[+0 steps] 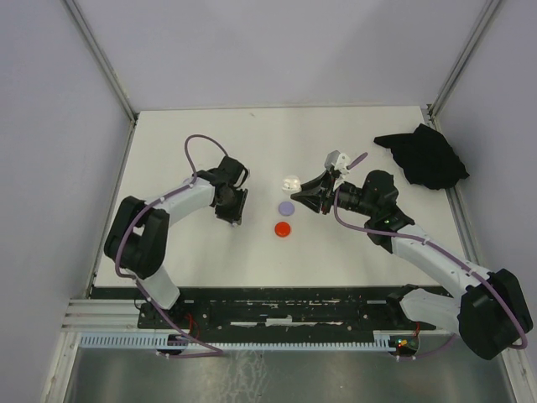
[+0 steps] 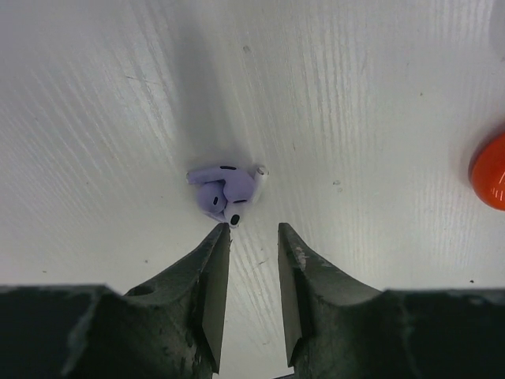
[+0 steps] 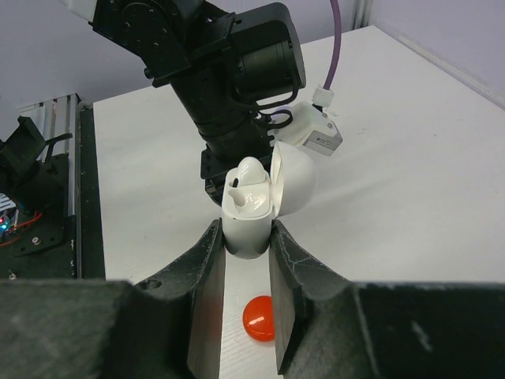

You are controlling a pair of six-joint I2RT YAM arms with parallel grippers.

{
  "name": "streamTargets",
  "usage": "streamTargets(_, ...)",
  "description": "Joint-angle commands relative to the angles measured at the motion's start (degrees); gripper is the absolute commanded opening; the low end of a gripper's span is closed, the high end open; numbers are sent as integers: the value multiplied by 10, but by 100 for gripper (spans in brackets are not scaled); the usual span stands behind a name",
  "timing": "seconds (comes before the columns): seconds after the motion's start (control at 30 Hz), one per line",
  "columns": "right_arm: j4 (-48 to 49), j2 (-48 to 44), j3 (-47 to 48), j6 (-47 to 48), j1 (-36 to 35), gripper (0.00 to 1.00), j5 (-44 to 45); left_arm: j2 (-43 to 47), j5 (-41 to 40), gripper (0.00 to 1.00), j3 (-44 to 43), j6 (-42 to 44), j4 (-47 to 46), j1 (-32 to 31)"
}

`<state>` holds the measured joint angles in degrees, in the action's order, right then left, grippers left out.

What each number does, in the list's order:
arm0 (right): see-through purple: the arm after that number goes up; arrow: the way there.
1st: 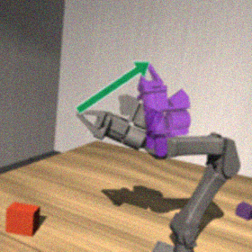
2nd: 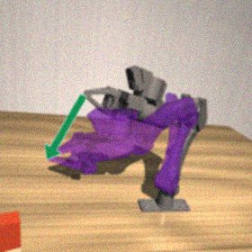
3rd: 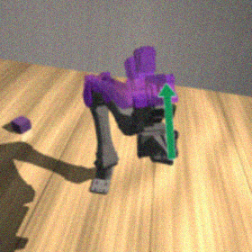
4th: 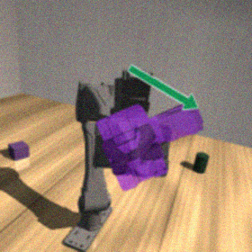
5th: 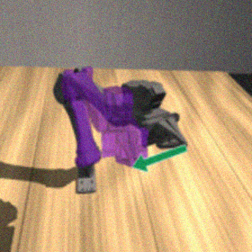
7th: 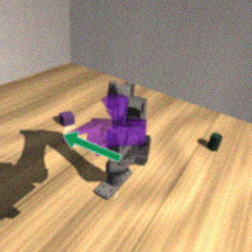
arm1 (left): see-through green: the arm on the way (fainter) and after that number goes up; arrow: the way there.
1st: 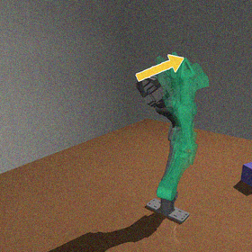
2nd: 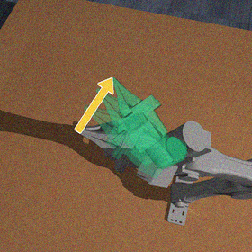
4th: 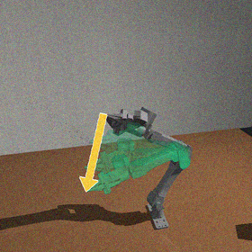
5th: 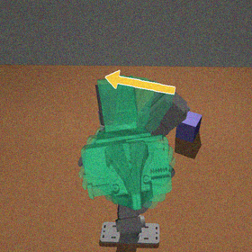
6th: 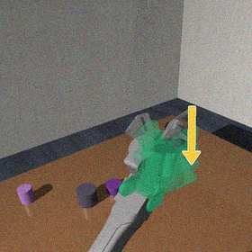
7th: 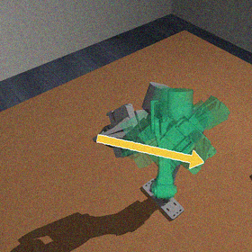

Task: Insert the wireless bluetooth earbuds into the charging case
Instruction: Adjust the earbud at the center of the board.

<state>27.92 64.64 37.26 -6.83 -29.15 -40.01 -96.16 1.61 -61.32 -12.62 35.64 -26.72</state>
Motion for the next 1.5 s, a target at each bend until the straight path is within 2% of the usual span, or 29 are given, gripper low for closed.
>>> streamTargets(0.0, 13, 3, 21, -5, -2, 2, -5, -12, -2, 37, -17, -13, -21, 1)
streamTargets(0.6, 14, 5, 20, -11, -1, 2, -9, -65, -8, 34, -31, 21, -30, 1)
streamTargets(1.13, 14, 6, 21, -14, -2, 2, -12, -99, 3, 36, -87, 118, -34, -16)
streamTargets(1.47, 10, 3, 18, -13, -2, 2, -11, -140, -3, 21, -112, 124, -7, -21)
